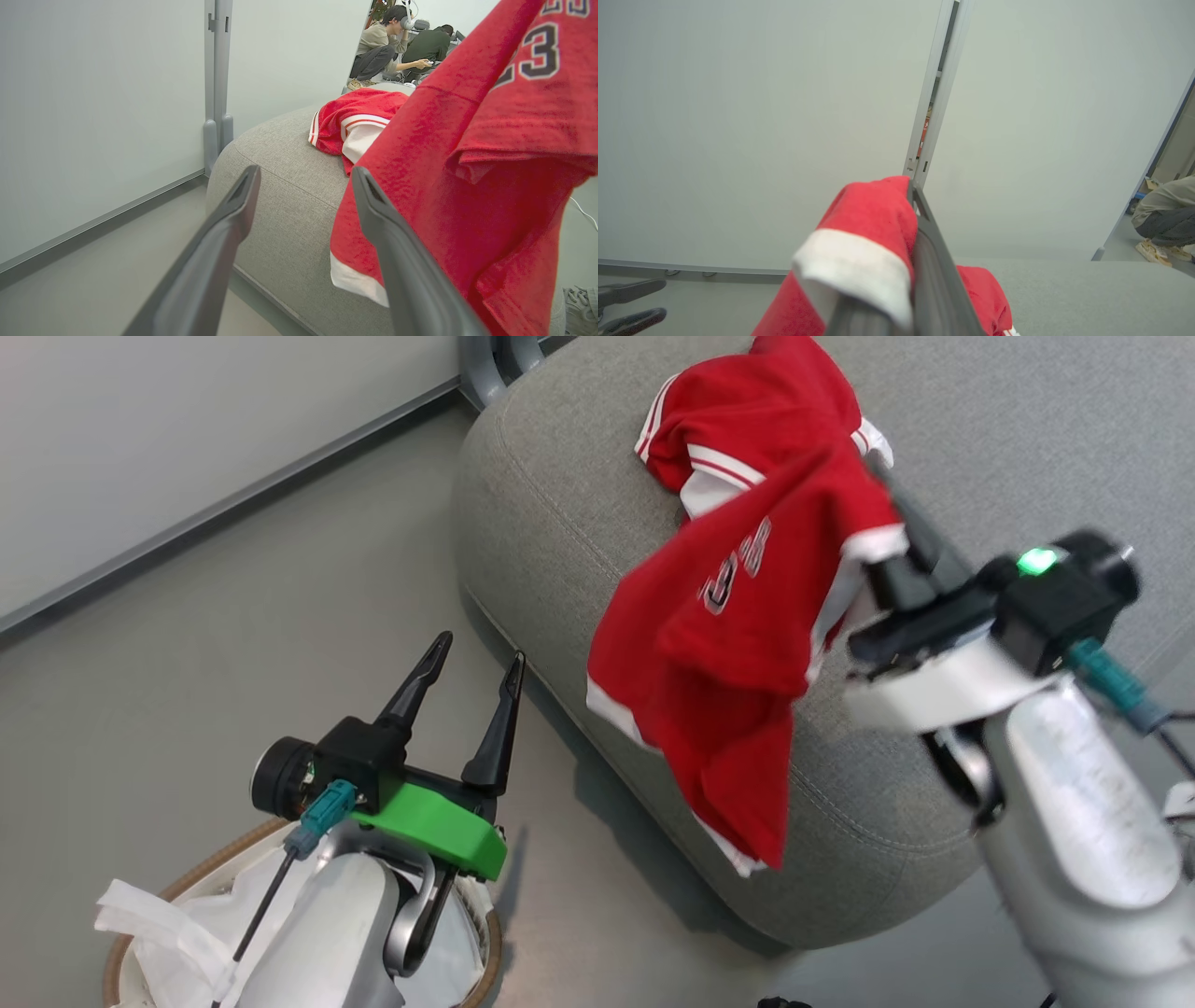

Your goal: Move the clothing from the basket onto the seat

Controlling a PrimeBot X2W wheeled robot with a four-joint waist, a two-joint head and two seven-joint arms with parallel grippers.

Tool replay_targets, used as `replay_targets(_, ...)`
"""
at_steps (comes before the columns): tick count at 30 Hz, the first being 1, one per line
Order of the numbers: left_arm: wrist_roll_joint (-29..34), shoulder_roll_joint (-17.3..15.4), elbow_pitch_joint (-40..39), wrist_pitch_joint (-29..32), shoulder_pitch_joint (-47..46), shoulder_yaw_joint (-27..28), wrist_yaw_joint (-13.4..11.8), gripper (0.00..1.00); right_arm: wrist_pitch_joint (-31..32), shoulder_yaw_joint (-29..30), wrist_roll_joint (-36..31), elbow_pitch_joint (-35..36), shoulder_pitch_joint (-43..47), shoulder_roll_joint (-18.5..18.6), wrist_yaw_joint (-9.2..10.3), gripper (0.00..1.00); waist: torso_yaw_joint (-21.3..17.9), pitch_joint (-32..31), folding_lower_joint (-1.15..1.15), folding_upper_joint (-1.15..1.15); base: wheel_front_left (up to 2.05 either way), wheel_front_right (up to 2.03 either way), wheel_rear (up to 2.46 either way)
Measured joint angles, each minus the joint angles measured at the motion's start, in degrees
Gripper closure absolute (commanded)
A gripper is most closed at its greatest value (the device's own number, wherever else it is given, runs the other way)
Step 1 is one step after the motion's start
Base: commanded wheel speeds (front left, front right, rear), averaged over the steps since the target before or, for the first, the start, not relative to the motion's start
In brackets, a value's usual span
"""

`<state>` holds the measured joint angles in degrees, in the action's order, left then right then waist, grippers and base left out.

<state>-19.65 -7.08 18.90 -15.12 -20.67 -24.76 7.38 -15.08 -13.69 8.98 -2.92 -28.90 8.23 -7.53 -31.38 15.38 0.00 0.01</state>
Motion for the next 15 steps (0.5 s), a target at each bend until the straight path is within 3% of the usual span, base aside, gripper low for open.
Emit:
replay_targets(7,0.0,-3.0,-1.7,0.0,-1.0,0.0,0.0,0.00,0.0,3.6,-2.4,-1.7,-21.6,10.8,0.00,1.00,0.0,4.6,0.00,0.00,0.00,0.00,0.00)
replay_targets(15,0.8,-4.6,-3.6,0.0,-3.3,-1.2,0.0,0.00,-0.1,8.7,-4.3,-17.9,-35.3,16.2,0.00,1.00,1.0,10.0,0.00,0.00,0.00,0.00,0.00)
